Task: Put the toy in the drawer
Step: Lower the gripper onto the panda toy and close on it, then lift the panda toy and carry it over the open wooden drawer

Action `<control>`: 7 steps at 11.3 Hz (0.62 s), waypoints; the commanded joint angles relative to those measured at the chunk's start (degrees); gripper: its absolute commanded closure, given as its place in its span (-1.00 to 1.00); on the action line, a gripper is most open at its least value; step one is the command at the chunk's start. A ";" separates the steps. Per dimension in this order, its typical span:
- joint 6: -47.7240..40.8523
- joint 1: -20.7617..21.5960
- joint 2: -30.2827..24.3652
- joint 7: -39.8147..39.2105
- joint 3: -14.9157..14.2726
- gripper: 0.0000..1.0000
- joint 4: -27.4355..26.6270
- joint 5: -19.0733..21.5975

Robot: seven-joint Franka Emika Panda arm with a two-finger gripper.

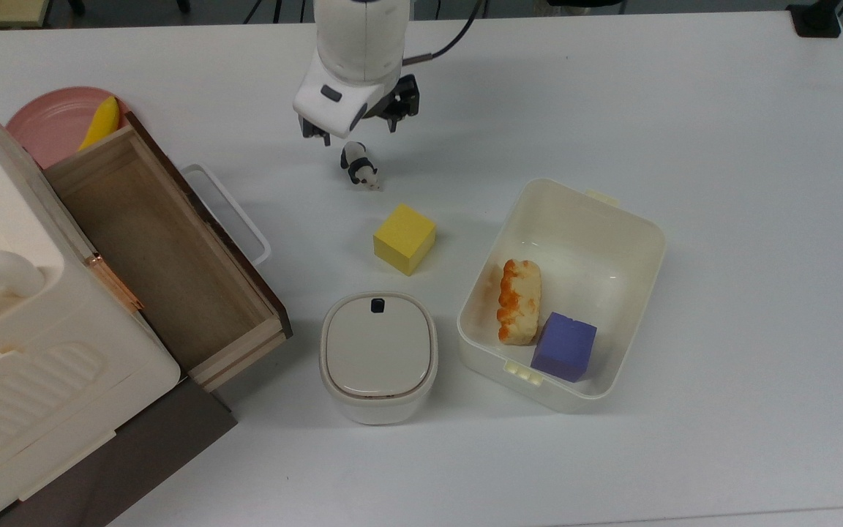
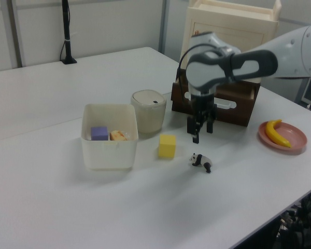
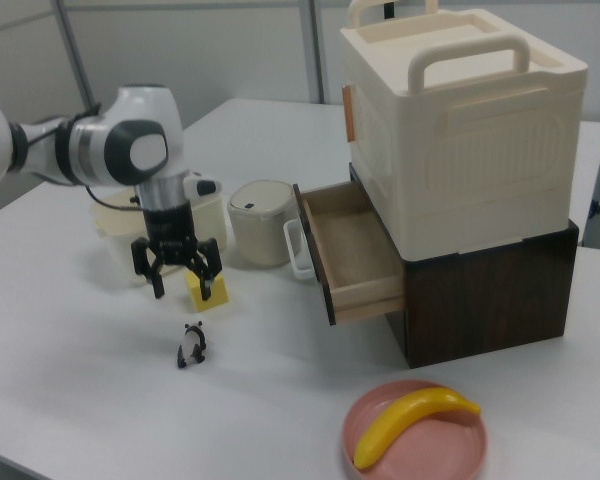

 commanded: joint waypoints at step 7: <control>8.61 2.66 4.62 -3.73 -0.36 0.14 -5.94 -5.20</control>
